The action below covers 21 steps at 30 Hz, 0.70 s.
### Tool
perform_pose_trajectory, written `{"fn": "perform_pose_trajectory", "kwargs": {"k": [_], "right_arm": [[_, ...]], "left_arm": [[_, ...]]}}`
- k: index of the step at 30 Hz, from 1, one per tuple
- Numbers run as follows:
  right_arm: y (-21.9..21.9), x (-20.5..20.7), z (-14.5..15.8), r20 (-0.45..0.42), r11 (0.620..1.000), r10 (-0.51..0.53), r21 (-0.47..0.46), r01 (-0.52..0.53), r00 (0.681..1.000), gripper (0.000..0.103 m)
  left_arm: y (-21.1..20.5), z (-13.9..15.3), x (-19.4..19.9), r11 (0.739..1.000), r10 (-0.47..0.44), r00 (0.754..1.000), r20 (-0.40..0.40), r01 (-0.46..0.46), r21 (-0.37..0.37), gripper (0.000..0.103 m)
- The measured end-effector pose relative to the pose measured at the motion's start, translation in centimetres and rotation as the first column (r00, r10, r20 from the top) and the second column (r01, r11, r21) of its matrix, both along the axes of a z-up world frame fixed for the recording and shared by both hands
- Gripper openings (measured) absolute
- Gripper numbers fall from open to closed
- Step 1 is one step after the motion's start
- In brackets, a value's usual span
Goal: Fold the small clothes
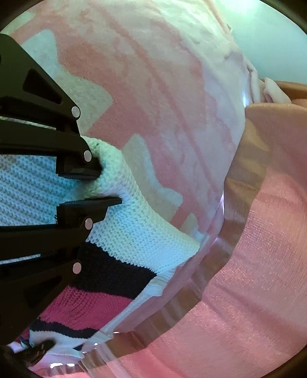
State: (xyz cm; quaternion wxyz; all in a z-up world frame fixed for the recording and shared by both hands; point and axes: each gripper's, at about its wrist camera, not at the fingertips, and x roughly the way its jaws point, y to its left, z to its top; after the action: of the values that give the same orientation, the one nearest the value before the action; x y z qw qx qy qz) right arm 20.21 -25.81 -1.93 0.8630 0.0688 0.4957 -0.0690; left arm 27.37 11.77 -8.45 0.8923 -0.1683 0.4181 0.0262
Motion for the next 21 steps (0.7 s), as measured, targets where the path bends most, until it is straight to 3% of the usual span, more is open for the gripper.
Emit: {"fn": "perform_pose_trajectory", "kwargs": {"k": [1,4,7,8,12,13,14,18,20,21], "right_arm": [[-1.2,-1.4,0.9,0.015,0.999,-0.036,0.017,0.036,0.999,0.011],[-3.4,-5.3,2.7,0.059,0.99,-0.085,0.118,0.078,0.995,0.015],[-4.5,-6.3,1.7,0.043,0.973,-0.103,0.213,0.092,0.994,0.031],[-4.4,-6.1,1.3,0.04,0.967,-0.104,0.237,0.092,0.994,0.032],[-3.5,-4.2,-0.7,0.025,0.928,-0.11,0.361,0.094,0.994,0.031],[-3.2,-3.7,-1.1,0.015,0.931,-0.109,0.351,0.097,0.994,0.013],[-2.8,-3.3,-1.3,0.006,0.935,-0.097,0.345,0.089,0.995,0.008],[-3.9,-4.4,0.8,0.114,0.949,-0.136,0.299,0.096,0.984,0.007],[-4.3,-3.9,-2.0,0.006,0.959,-0.095,0.267,0.09,0.995,0.008],[-4.3,-3.8,-2.5,0.006,0.959,-0.081,0.273,0.076,0.997,0.007]], "left_arm": [[-0.1,0.1,-0.1,1.0,-0.005,1.0,0.001,0.005,0.007,0.014],[-0.4,0.5,-0.6,1.0,-0.023,1.0,-0.009,0.023,0.007,0.017],[-0.6,1.0,-1.3,1.0,-0.015,1.0,-0.024,0.015,0.01,0.021],[-0.6,1.0,-1.4,1.0,-0.01,1.0,-0.029,0.01,0.011,0.022],[-1.2,0.8,-1.4,0.999,0.013,0.999,-0.032,-0.012,0.041,0.023],[-1.3,0.8,-1.4,0.998,0.018,0.999,-0.029,-0.016,0.057,0.023],[-1.4,0.7,-1.4,0.997,0.024,0.999,-0.027,-0.022,0.073,0.024],[-1.3,0.4,-1.2,0.995,0.046,0.998,-0.038,-0.042,0.089,0.025],[-1.6,0.3,-1.0,0.993,0.046,0.998,-0.037,-0.042,0.107,0.025],[-1.8,0.3,-0.9,0.992,0.045,0.998,-0.036,-0.04,0.122,0.026]]}}
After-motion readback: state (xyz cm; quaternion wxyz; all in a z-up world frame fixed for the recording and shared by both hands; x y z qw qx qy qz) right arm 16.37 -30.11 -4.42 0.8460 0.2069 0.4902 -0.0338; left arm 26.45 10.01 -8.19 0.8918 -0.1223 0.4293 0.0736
